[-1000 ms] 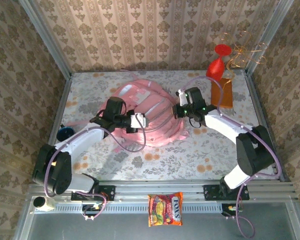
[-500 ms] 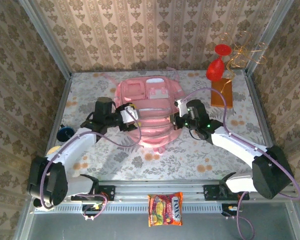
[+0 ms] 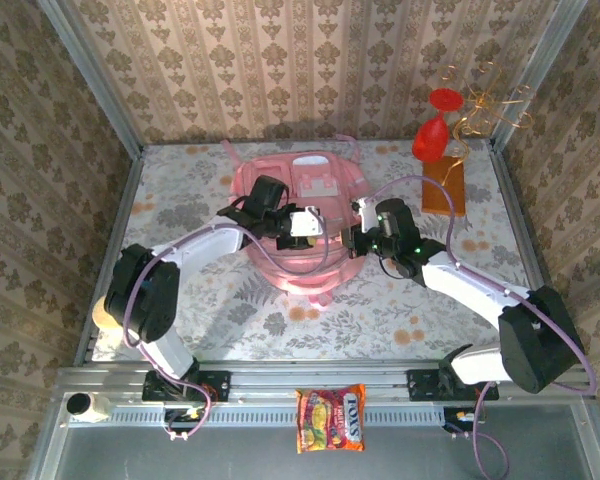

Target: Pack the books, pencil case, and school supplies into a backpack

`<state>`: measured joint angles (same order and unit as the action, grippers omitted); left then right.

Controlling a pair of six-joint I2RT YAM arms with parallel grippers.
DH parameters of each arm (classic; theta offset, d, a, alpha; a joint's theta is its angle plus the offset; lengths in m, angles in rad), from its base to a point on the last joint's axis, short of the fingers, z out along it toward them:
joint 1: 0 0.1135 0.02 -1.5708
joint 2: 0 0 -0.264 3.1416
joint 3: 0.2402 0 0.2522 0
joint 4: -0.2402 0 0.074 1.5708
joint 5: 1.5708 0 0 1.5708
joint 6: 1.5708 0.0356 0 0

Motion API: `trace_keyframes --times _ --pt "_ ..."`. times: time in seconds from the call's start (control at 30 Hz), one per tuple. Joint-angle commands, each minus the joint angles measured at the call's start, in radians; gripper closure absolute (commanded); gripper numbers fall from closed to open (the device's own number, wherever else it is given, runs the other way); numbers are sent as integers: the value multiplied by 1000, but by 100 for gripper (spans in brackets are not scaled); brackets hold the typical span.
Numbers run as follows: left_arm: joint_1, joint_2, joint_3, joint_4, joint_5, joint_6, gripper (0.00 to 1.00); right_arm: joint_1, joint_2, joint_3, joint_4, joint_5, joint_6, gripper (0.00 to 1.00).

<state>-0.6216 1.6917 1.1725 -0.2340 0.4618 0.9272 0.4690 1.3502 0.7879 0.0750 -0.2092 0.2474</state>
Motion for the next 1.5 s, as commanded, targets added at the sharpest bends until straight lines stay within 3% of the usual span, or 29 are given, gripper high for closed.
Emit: trace_keyframes --times 0.0,0.03,0.07,0.23,0.33,0.4,0.53,0.63,0.83,1.03,1.23,1.47 --pt "20 1 33 -105 2 45 83 -13 5 4 -30 85 0 100" --pt "36 -8 33 -119 28 42 95 -17 12 8 -47 106 -11 100" --pt "53 -22 27 -122 57 33 100 -23 20 7 -55 126 -22 100" --pt "126 -111 -59 -51 207 -2 100 -64 35 3 -55 154 -57 100" --pt "139 -126 -76 -28 225 -19 100 -64 61 14 -33 -22 -108 100" --pt "138 -126 -76 -27 230 -20 100 -27 58 16 -17 -121 -131 90" --pt "138 -128 -83 -11 241 -31 100 104 49 16 -16 -57 -227 64" --pt "138 -129 -85 -9 241 -31 100 118 85 29 0 -33 -211 56" --pt "138 -137 -87 -11 241 -28 100 117 167 76 7 -19 -202 53" --pt "138 -141 -93 -10 240 -24 100 117 215 106 44 -58 -178 62" --pt "147 -151 -98 -28 227 -8 100 107 195 90 9 8 -173 99" --pt "211 -215 -157 -47 261 24 100 -29 121 45 -103 129 -71 100"
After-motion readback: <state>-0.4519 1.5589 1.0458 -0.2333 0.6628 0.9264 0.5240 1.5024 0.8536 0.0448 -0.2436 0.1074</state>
